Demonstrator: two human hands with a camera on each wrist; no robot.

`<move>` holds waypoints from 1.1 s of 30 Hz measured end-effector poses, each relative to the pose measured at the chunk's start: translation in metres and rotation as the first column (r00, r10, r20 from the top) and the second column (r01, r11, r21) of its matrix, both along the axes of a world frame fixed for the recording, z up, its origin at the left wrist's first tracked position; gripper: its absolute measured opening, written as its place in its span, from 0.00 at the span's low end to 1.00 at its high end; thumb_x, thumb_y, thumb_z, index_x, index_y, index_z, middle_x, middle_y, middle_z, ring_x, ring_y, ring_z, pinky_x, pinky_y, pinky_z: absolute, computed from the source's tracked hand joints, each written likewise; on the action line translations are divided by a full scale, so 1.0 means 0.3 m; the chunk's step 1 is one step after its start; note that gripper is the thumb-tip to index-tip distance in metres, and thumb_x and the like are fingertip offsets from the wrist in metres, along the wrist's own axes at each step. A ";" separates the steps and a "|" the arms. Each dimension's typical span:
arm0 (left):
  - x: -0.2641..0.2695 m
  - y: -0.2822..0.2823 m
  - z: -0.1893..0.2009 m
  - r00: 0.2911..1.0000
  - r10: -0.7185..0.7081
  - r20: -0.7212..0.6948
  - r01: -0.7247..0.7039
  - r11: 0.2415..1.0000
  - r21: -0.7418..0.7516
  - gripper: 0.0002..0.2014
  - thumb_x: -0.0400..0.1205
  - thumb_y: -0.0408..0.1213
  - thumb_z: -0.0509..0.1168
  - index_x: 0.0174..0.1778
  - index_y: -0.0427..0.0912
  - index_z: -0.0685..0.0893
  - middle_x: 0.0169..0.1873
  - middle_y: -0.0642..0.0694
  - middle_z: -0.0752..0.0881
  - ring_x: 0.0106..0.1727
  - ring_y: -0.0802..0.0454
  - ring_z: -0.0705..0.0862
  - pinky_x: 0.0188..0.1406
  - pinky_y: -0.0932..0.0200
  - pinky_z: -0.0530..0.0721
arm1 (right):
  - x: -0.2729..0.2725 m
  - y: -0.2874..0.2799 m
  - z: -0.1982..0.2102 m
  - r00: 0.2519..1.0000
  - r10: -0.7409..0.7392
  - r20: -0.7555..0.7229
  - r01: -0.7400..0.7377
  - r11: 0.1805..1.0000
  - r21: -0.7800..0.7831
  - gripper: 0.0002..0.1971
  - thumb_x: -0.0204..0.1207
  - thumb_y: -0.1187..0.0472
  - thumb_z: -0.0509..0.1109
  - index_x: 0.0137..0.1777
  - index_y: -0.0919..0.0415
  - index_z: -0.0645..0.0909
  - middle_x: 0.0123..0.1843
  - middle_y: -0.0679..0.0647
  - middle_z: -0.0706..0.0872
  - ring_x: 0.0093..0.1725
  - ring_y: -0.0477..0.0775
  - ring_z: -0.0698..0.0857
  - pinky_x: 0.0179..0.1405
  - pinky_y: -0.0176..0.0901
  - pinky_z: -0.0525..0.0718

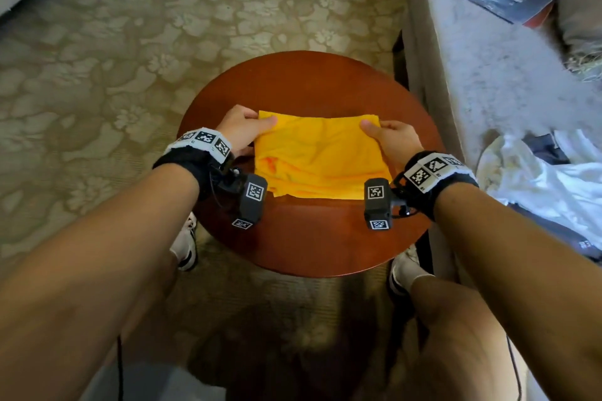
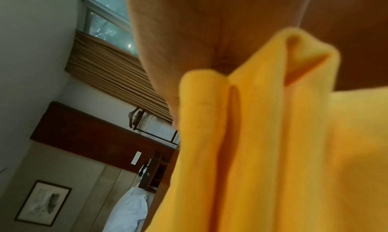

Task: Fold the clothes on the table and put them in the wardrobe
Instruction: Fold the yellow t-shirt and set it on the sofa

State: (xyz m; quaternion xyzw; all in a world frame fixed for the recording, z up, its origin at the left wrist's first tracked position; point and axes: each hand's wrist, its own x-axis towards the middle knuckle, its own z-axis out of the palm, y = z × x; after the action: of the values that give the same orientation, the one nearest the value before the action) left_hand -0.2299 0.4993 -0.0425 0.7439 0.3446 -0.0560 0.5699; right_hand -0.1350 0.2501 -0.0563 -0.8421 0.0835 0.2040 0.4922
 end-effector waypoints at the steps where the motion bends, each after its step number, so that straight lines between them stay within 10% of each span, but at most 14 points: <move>1: -0.012 -0.002 0.001 1.000 0.021 -0.011 -0.020 1.000 0.023 0.14 0.79 0.42 0.73 0.53 0.42 0.78 0.52 0.44 0.82 0.57 0.45 0.83 0.43 0.50 0.87 | -0.019 0.005 0.013 1.000 -0.004 0.001 0.004 1.000 -0.028 0.31 0.67 0.38 0.78 0.66 0.55 0.83 0.59 0.54 0.89 0.58 0.60 0.88 0.60 0.59 0.87; 4: -0.064 -0.018 0.003 0.994 0.042 -0.102 -0.022 0.982 0.188 0.32 0.72 0.52 0.77 0.65 0.38 0.75 0.58 0.44 0.79 0.57 0.46 0.81 0.41 0.51 0.89 | -0.078 0.005 0.056 0.997 0.077 -0.007 -0.077 0.982 -0.172 0.36 0.72 0.39 0.76 0.74 0.61 0.76 0.67 0.54 0.84 0.64 0.61 0.84 0.60 0.53 0.84; 8: -0.141 -0.091 0.016 0.970 -0.083 -0.231 0.144 0.954 0.262 0.29 0.75 0.60 0.71 0.50 0.34 0.79 0.52 0.39 0.83 0.52 0.42 0.83 0.49 0.44 0.90 | -0.171 -0.020 0.102 0.978 0.175 -0.110 -0.202 0.918 -0.341 0.36 0.76 0.41 0.74 0.73 0.70 0.73 0.63 0.61 0.82 0.59 0.63 0.83 0.56 0.54 0.85; 12: -0.194 -0.132 0.036 0.935 -0.165 -0.313 0.236 0.950 0.203 0.37 0.75 0.59 0.72 0.66 0.29 0.74 0.60 0.37 0.80 0.61 0.39 0.81 0.62 0.44 0.85 | -0.260 -0.051 0.144 0.956 0.201 -0.215 -0.268 0.894 -0.358 0.37 0.75 0.44 0.76 0.73 0.72 0.72 0.59 0.65 0.83 0.54 0.63 0.82 0.45 0.53 0.82; 15: -0.239 -0.143 0.068 0.913 -0.204 -0.352 0.255 0.961 0.105 0.46 0.70 0.57 0.77 0.75 0.32 0.67 0.59 0.35 0.81 0.64 0.36 0.82 0.60 0.47 0.83 | -0.316 -0.095 0.163 0.937 0.195 -0.290 -0.274 0.926 -0.262 0.35 0.76 0.48 0.77 0.76 0.68 0.72 0.68 0.65 0.81 0.63 0.67 0.82 0.63 0.60 0.82; 19: -0.258 -0.228 0.102 0.965 -0.179 -0.192 0.175 0.984 -0.037 0.45 0.62 0.50 0.82 0.73 0.38 0.74 0.67 0.40 0.79 0.62 0.41 0.81 0.63 0.42 0.83 | -0.384 -0.206 0.151 0.956 0.053 -0.289 -0.082 0.993 -0.088 0.34 0.68 0.46 0.83 0.67 0.61 0.74 0.54 0.58 0.82 0.52 0.62 0.83 0.47 0.54 0.83; 23: -0.258 -0.407 0.175 0.981 -0.192 -0.032 0.189 0.979 -0.078 0.22 0.75 0.41 0.74 0.62 0.37 0.80 0.67 0.32 0.81 0.65 0.33 0.82 0.61 0.38 0.84 | -0.331 -0.399 -0.004 0.963 -0.031 -0.267 0.042 0.999 0.034 0.57 0.39 0.42 0.87 0.74 0.59 0.76 0.61 0.57 0.89 0.55 0.65 0.90 0.57 0.65 0.87; 30: -0.165 -0.749 0.252 0.925 -0.378 0.020 0.371 0.895 -0.248 0.30 0.76 0.37 0.74 0.73 0.33 0.75 0.65 0.36 0.83 0.62 0.37 0.84 0.47 0.50 0.87 | -0.563 -0.718 0.198 0.915 -0.333 -0.227 0.394 0.857 0.332 0.30 0.64 0.56 0.79 0.68 0.62 0.80 0.60 0.67 0.89 0.55 0.71 0.89 0.57 0.64 0.86; 33: -0.076 -0.942 0.244 0.854 -0.521 0.012 0.486 0.787 -0.379 0.46 0.57 0.37 0.86 0.71 0.33 0.76 0.64 0.35 0.84 0.60 0.36 0.86 0.57 0.42 0.86 | -0.641 -0.900 0.206 0.836 -0.482 -0.261 0.548 0.716 0.433 0.24 0.70 0.61 0.74 0.68 0.64 0.80 0.59 0.69 0.89 0.48 0.70 0.90 0.43 0.64 0.89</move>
State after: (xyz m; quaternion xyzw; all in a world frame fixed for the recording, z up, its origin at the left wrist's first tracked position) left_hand -0.2527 0.2168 0.0306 0.6846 0.1430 -0.3040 0.6468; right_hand -0.3273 -0.0198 0.0054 -0.6169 0.2919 0.1270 0.7198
